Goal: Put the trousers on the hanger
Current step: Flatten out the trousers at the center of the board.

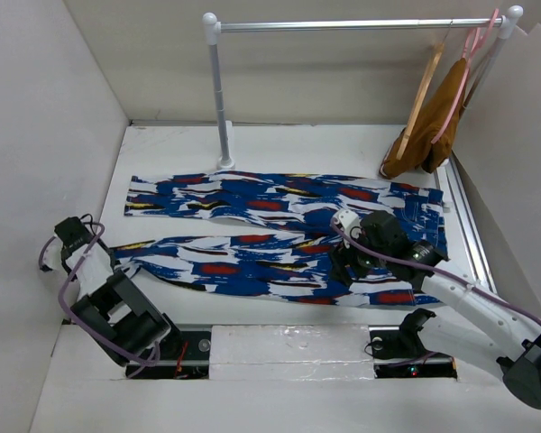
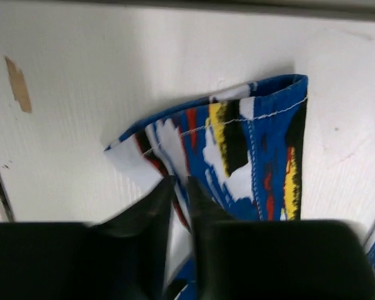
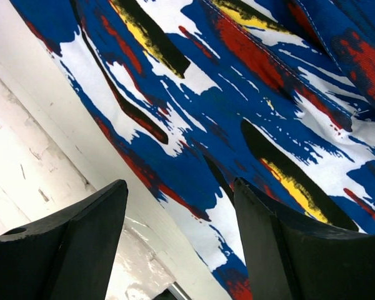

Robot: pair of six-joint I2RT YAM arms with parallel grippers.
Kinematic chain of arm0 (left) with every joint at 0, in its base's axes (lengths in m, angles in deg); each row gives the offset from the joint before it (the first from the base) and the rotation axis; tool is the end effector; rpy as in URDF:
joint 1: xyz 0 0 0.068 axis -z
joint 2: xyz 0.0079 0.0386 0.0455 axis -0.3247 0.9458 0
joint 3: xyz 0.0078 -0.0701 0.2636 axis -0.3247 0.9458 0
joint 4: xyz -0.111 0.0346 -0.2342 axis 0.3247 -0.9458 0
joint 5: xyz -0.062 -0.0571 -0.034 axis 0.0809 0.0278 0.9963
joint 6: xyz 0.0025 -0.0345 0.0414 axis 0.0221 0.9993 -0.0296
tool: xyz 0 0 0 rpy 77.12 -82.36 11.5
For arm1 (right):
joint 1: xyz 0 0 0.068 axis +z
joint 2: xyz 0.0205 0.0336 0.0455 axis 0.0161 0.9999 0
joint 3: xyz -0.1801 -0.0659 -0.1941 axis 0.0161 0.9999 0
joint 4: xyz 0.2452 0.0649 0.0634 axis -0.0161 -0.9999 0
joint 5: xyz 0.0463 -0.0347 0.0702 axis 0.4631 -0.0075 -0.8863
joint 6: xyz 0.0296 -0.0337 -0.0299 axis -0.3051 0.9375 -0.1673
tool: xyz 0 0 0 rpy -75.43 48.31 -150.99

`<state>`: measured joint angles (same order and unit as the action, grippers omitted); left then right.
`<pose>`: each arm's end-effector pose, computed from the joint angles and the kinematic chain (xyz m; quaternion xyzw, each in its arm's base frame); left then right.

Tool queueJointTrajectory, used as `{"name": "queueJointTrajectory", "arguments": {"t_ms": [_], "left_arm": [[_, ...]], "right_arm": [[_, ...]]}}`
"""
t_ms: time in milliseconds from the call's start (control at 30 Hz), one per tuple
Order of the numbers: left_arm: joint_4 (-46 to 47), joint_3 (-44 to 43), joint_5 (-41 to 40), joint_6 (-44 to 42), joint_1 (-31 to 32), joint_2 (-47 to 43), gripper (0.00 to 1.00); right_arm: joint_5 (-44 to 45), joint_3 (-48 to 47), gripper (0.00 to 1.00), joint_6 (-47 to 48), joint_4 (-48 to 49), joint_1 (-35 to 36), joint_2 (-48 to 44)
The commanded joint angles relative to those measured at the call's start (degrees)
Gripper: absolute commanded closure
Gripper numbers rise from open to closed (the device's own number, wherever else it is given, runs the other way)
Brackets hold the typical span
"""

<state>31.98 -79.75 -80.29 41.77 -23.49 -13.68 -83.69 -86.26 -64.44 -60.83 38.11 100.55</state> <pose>0.1708 0.1650 0.1925 -0.6792 0.6799 0.0839 0.2636 0.1438 0.1206 0.2462 -0.3564 0.8541 0.2227 0.3065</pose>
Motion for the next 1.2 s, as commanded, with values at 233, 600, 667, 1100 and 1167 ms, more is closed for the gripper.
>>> {"name": "queueJointTrajectory", "arguments": {"t_ms": [233, 600, 667, 1100, 1167], "left_arm": [[-1.4, -9.9, -5.1, -3.3, 7.9, -1.9, 1.0], [-0.2, -11.5, -4.0, -8.2, 10.8, 6.7, 0.37], [2.1, -10.9, -3.5, -8.9, 10.8, 7.2, 0.37], [10.5, -9.2, -3.5, -9.5, 10.8, 18.0, 0.59], [11.4, -9.8, -2.0, -9.6, 10.8, 19.8, 0.78]], "right_arm": [[-0.9, -0.2, 0.26, -0.7, 1.8, 0.7, -2.3], [-2.6, -1.6, 0.24, 0.4, 3.9, 0.7, 1.2], [-2.4, -1.8, 0.24, 0.4, 3.5, 0.7, 0.7], [0.2, -1.0, 0.25, -3.9, 2.7, 1.7, -1.2], [1.2, -2.2, 0.25, -3.9, 2.3, 1.7, -0.5]]}}
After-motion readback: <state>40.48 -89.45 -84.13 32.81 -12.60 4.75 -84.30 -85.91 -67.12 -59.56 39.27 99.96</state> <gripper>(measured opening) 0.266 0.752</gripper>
